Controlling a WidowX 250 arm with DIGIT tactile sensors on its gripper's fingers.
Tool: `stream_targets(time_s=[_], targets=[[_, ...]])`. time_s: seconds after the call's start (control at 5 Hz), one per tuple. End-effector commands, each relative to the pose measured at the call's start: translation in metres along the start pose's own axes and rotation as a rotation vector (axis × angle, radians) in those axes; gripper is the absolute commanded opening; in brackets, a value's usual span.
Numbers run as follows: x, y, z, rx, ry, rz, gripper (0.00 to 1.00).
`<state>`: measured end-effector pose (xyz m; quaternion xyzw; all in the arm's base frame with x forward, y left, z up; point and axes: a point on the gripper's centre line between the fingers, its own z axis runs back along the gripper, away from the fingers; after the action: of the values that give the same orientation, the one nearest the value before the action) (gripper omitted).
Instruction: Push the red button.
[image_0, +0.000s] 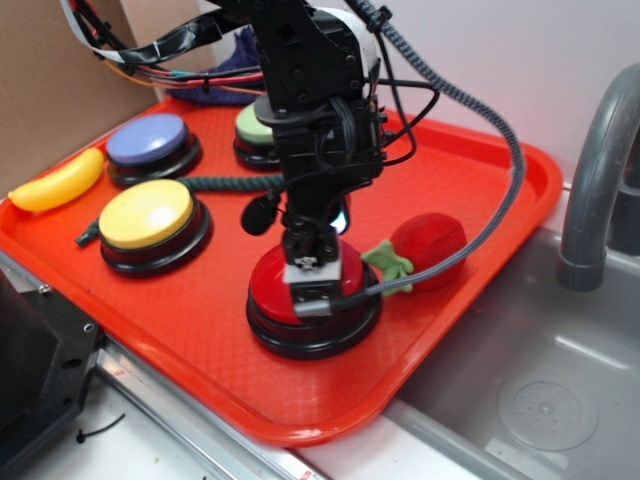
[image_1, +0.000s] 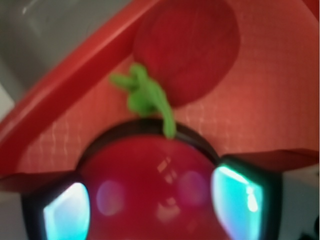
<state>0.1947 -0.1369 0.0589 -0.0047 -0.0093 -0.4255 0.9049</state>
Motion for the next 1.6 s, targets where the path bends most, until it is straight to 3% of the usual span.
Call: stream_targets(time_s=[0.0,0.6,1.4], targets=[[0.002,0.009,0.05,0.008,-0.026,0.04,1.0],[-0.002,0.005,0.073,0.058,-0.043,0.043,1.0],[-0.002,-0.001,0.092,0.044,-0.064,0.052,1.0]])
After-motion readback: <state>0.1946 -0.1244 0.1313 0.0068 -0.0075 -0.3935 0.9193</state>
